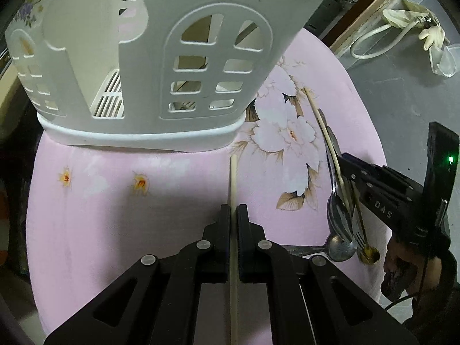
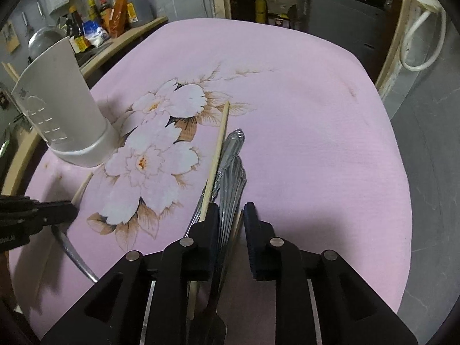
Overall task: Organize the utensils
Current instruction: 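Lift the chopstick with the left gripper while the right gripper grasps a metal fork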
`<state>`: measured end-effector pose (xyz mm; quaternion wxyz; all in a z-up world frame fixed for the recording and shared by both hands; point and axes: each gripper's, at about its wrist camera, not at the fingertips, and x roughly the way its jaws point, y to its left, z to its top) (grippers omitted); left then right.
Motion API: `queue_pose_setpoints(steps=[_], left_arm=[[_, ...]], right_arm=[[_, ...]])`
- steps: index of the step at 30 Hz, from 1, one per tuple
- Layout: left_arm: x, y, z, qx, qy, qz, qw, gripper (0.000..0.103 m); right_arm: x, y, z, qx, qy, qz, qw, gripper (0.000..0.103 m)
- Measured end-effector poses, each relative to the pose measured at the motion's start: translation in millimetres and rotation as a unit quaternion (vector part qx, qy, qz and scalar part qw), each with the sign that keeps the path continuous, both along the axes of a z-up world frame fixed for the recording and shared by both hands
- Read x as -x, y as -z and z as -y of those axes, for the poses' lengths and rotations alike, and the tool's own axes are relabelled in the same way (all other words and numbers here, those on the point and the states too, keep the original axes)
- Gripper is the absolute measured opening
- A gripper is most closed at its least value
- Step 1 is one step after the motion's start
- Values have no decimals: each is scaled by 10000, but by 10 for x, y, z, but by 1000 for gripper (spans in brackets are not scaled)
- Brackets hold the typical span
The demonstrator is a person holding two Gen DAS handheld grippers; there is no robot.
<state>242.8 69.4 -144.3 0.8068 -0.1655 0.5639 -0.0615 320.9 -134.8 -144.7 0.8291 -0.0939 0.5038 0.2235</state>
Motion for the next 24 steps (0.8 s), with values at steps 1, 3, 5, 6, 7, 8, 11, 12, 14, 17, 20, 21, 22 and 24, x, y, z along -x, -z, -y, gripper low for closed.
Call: queue_pose_setpoints(steps=[1,3,5,6,7,8,11,12,14,17,20,21,22,24], left_arm=[[19,1,1,18,-7,-18,10000,3],[11,7,12,50,-21,-37,10000,3],[-2,13,35,40,-11,-42,10000,3],[24,1,2,38,-14,-40,10000,3],[51,-8,-18,35,-22,-43,10000,3],[56,-11,-20,32,-32,-45,10000,3],[68,-27,-17,28,-63,-1,10000,2],[73,-36,-8,22,-79,37,10000,2],[105,-67,-5,26,-135,192,9997,2],[217,-218,-38,132,-267,635,9975,2],[367,-401,-113,263,-484,1136,9920,2],[406,-457,-131,277,-552,1265,9900,2],[436,-498,-152,274,-606,1364,9884,2],[484,-585,-185,259,-693,1527,9855,2]], right_arm=[[-36,-1,-2,-46,6,-41,10000,18],[-85,-2,11,-128,39,-115,9998,18],[-113,-1,-18,-109,13,-137,9998,19],[-117,-4,-44,-39,-19,-124,9999,19],[-116,-5,-78,52,-43,-101,9999,19],[-109,-6,-99,108,-47,-79,9999,19],[-95,-9,-139,173,0,-5,9998,13],[-96,-13,-119,95,64,-20,9999,12],[-74,-40,-66,-112,119,11,9999,12],[40,-150,32,-432,162,255,9986,12],[227,-372,146,-916,146,775,9927,11],[272,-426,171,-1021,151,895,9906,11],[331,-491,193,-1114,157,1035,9882,11],[410,-569,202,-1217,169,1213,9850,11]])
